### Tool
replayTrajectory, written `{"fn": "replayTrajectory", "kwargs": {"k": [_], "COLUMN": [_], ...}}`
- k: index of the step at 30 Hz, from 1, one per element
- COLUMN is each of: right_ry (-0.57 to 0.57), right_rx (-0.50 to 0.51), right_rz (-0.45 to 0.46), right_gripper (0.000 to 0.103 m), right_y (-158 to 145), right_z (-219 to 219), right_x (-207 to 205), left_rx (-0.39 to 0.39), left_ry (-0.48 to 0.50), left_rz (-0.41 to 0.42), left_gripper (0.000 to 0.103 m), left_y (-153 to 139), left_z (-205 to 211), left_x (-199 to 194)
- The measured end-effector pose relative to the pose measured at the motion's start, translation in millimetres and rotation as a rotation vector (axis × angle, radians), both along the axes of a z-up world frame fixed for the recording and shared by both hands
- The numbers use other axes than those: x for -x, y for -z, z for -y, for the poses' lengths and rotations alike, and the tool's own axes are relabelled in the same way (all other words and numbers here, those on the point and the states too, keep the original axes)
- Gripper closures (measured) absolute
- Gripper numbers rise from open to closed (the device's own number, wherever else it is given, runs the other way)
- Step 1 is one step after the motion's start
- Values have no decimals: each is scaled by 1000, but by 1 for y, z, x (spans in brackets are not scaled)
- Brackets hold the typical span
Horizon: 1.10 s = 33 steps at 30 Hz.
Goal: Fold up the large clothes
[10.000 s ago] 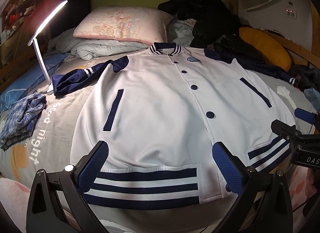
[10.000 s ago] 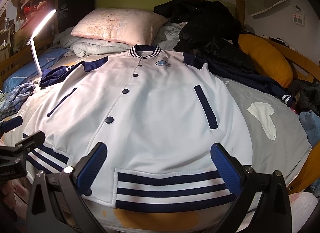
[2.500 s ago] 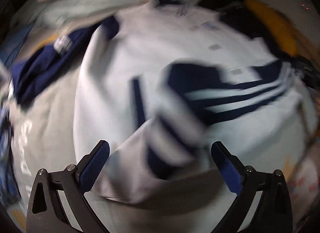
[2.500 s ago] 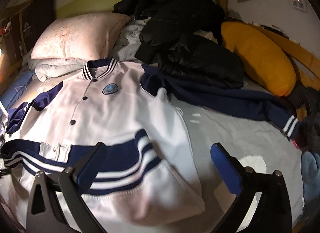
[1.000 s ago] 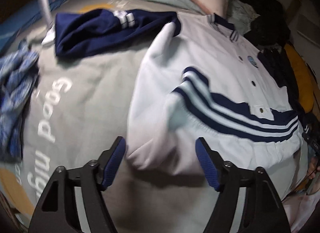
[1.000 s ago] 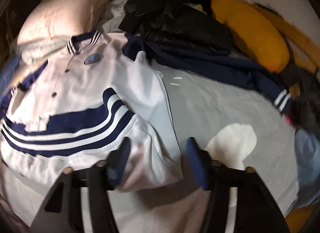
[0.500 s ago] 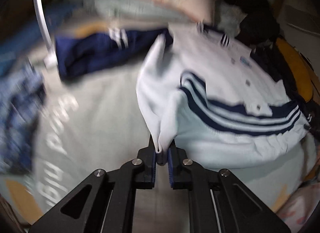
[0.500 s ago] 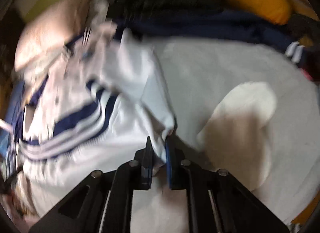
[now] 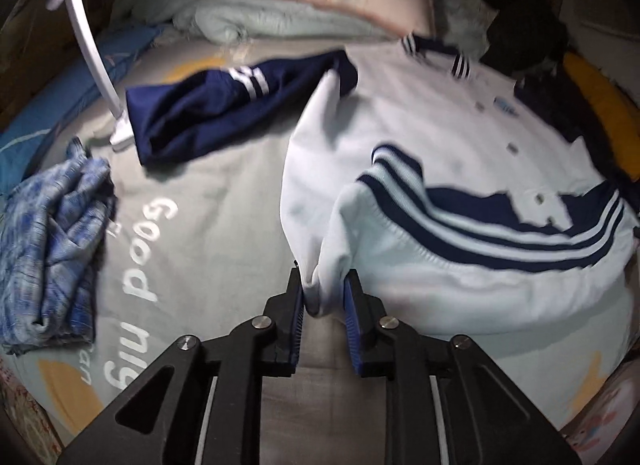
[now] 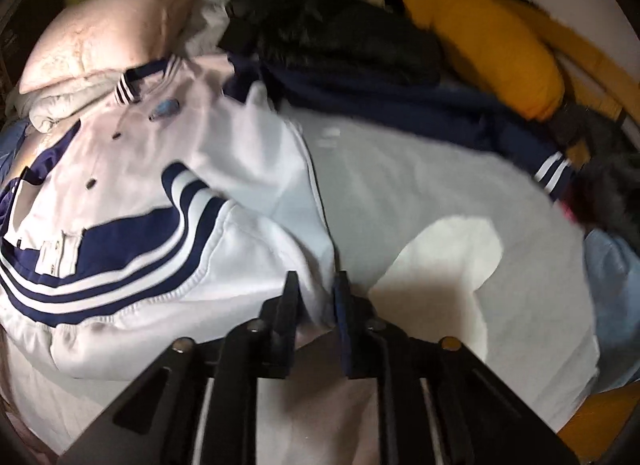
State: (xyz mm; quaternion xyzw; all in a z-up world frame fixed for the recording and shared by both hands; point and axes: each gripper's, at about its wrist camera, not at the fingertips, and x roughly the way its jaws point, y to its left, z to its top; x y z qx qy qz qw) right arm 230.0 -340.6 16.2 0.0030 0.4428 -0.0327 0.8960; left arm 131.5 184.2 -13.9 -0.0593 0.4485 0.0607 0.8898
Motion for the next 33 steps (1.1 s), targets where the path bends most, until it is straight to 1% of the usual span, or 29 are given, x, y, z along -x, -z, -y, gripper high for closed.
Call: {"fn": "replayTrajectory", "kwargs": {"k": [2, 4, 6, 7, 8, 9, 10, 12, 13, 14, 16, 18, 20, 22, 23, 24, 26, 27, 28, 30, 33], "right_ry": [-17, -37, -51, -55, -64, -77, -93, -139, -168, -188, -230, -287, -333, -365, -394, -428, -475, -503, -527, -558, -614], "right_rx": [-1, 1, 10, 10, 4, -6, -16, -25, -18, -6, 24, 43, 56, 85, 108, 135, 168, 176, 181, 203, 254], "right_rz": [17, 68, 121, 139, 164, 183, 196, 206, 207, 207, 209, 209, 204, 205, 193, 176, 161, 152, 141, 133, 117], "right_gripper": [86, 86, 83, 78, 68, 64, 62, 61, 61, 61, 61, 59, 44, 38, 33, 30, 13, 8, 0, 0, 0], "right_y": [-6, -18, -28, -31, -35, -38, -40, -41, -40, -40, -37, -33, -27, -18, -12, -6, 4, 9, 13, 21, 32], "right_z": [-3, -9, -13, -15, -19, -25, -30, -41, -48, -53, -65, -78, -89, -102, -111, -121, -134, -141, -148, -158, -171], "right_x": [4, 12, 19, 20, 23, 23, 24, 27, 29, 30, 32, 36, 39, 42, 44, 45, 48, 49, 50, 53, 59], "left_rx": [-27, -65, -105, -113, -117, -120, -125, -145, -162, -177, -186, -190, -182, -178, -182, -189, -206, -214, -215, -247, -340], "left_ry": [22, 36, 51, 64, 81, 100, 119, 145, 150, 154, 189, 226, 267, 316, 339, 357, 395, 423, 457, 507, 547], "left_rz": [36, 79, 134, 162, 187, 206, 220, 226, 223, 225, 219, 198, 172, 143, 128, 116, 89, 69, 49, 18, -7], "left_gripper": [82, 82, 78, 68, 58, 54, 49, 33, 17, 10, 10, 10, 10, 9, 8, 7, 5, 4, 4, 4, 4], "left_y": [-7, -16, -28, -33, -39, -44, -46, -47, -45, -44, -40, -34, -27, -19, -15, -10, -1, 5, 11, 22, 35], "left_z": [1, 9, 18, 21, 25, 30, 35, 46, 51, 56, 66, 74, 83, 94, 100, 106, 119, 126, 133, 147, 167], "left_x": [7, 8, 12, 16, 20, 22, 23, 23, 23, 23, 23, 20, 19, 18, 17, 17, 16, 15, 15, 15, 18]}}
